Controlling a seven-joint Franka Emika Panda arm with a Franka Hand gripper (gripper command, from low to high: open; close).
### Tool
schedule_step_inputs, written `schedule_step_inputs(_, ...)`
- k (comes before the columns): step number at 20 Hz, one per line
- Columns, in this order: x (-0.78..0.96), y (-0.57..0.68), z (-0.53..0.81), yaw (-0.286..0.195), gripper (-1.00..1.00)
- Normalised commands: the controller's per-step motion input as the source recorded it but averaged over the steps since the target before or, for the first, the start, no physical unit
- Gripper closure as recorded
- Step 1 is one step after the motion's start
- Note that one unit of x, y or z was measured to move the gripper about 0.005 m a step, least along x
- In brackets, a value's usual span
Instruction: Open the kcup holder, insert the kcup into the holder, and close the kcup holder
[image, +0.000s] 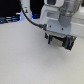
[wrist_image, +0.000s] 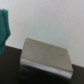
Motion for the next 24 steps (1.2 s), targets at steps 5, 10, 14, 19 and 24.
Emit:
schedule_step_inputs(5,-0.25,0.12,-0.13,0.238,-1.0)
schedule_step_inputs(10,-0.44,0.35,0.0,0.137,-1.0)
schedule_step_inputs(14,-0.41,0.48,0.02,0.096,-1.0)
schedule_step_inputs(19,-0.44,0.51,0.03,0.097,-1.0)
schedule_step_inputs(24,-0.49,0.53,0.1,0.091,-1.0)
